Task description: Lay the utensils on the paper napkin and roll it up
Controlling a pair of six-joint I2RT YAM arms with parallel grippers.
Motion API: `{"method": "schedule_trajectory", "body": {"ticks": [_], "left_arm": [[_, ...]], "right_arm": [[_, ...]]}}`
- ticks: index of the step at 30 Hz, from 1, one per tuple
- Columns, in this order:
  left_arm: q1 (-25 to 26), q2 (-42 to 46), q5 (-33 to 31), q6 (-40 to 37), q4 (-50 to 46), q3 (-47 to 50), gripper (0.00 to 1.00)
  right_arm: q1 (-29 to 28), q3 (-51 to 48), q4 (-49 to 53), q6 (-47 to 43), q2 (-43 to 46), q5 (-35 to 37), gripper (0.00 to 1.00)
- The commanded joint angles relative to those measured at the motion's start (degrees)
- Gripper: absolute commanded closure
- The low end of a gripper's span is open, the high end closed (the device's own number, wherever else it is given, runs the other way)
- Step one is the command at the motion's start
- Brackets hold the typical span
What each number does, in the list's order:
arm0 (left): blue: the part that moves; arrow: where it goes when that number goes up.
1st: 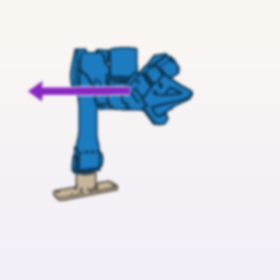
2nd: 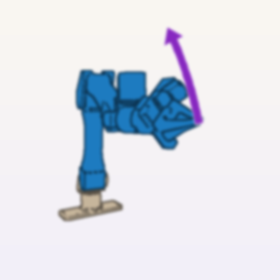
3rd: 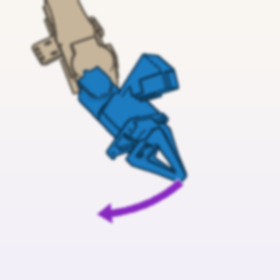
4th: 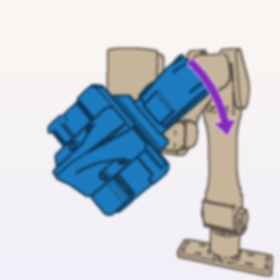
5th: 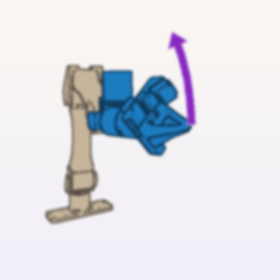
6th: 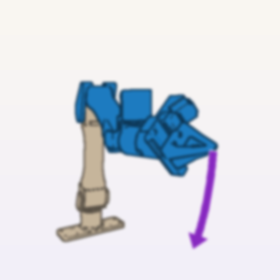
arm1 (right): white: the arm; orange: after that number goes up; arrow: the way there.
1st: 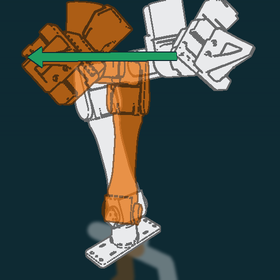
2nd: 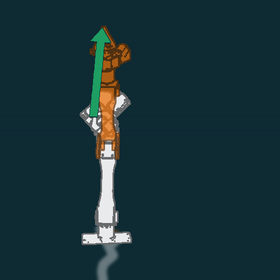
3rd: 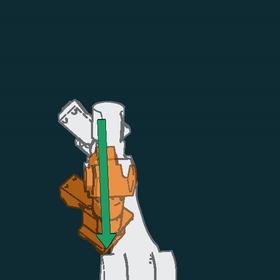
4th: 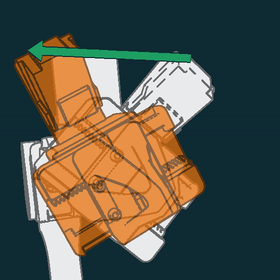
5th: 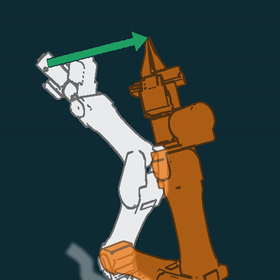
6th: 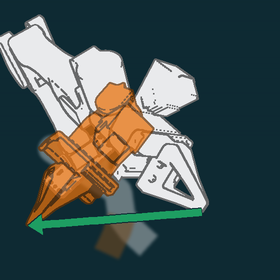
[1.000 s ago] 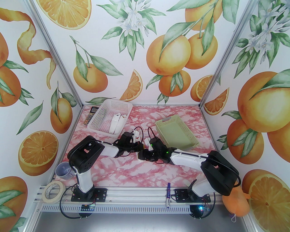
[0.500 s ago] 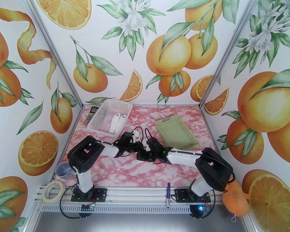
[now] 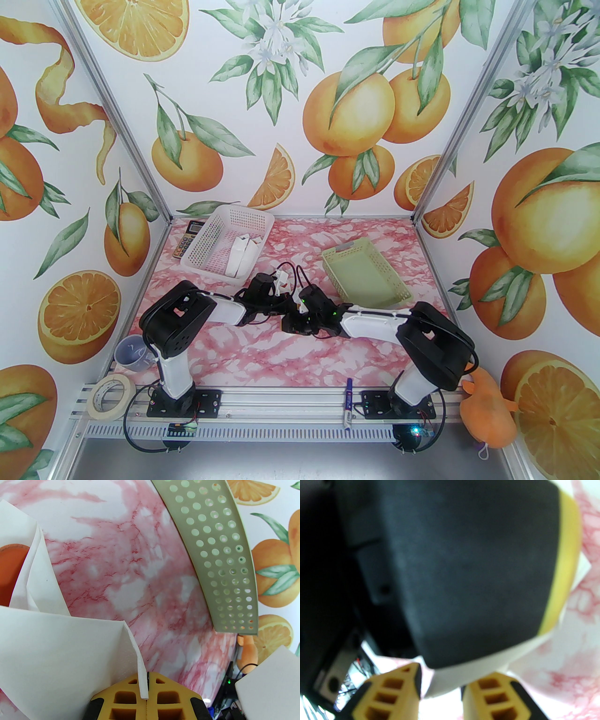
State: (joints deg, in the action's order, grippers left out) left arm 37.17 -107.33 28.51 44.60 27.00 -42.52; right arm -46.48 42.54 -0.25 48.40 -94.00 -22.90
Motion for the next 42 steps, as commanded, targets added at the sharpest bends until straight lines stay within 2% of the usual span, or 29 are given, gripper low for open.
{"method": "schedule_trajectory", "body": {"ticks": [1,9,16,20,27,32,36,42], "left_arm": [[0.17,-1.3,-1.13,-0.4,-0.96,1.22,0.96],[0.15,-1.38,-1.44,-0.43,-1.13,1.26,0.96],[0.16,-1.71,-1.79,-0.49,-1.39,1.02,0.96],[0.12,-2.0,-1.75,-0.64,-1.56,0.86,0.97],[0.19,-1.96,-1.43,-0.46,-1.43,0.95,0.97],[0.19,-1.81,-1.44,-0.49,-1.4,0.93,0.97],[0.18,-1.79,-1.38,-0.39,-1.32,1.0,0.97],[0.19,-1.65,-1.31,-0.24,-1.34,1.0,0.97]], "right_arm": [[-0.63,0.25,-1.68,-0.16,-0.75,0.4,0.73],[-0.62,-3.48,-4.27,1.41,-0.54,-0.05,0.85],[-0.59,-6.5,-5.37,2.27,0.8,-0.64,0.9],[-0.56,-7.6,-4.89,2.4,1.65,-0.5,0.9],[0.03,-8.75,-3.7,2.31,6.43,-1.14,0.73],[4.91,-13.21,-10.04,4.92,11.14,-4.7,0.58],[6.88,-13.86,-17.15,7.71,8.88,-7.72,0.52],[7.05,-11.18,-18.79,7.92,3.32,-5.06,0.5]]}}
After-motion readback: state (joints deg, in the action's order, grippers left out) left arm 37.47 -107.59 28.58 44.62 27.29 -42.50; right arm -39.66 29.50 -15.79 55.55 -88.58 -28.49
